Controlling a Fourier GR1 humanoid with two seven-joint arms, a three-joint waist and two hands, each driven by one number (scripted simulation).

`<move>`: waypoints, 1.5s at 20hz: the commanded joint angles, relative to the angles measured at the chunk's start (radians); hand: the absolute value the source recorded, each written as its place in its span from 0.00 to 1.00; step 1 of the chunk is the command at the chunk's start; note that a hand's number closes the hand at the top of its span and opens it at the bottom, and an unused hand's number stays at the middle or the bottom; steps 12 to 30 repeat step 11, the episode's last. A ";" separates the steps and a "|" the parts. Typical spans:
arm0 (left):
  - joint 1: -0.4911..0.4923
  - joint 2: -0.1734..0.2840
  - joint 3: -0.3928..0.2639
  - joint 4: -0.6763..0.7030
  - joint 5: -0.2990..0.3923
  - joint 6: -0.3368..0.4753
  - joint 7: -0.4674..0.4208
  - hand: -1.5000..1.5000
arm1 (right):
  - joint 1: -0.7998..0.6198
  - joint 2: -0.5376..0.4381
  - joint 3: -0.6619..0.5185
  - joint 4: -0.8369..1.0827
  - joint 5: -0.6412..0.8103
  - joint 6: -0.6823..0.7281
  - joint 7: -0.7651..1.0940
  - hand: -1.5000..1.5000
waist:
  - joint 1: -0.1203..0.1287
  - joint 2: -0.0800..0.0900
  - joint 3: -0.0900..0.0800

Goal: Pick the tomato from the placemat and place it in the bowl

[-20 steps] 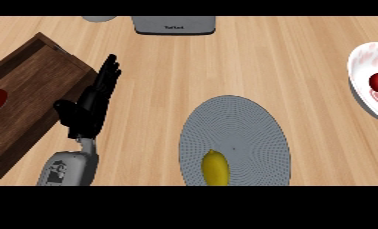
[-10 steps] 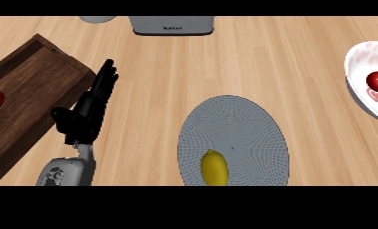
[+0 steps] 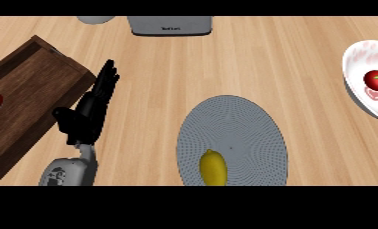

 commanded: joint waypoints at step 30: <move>-0.016 -0.001 0.015 0.042 -0.003 -0.011 -0.025 0.50 | 0.378 0.126 -0.092 -0.372 -0.235 0.203 0.027 0.00 | 0.001 0.002 0.000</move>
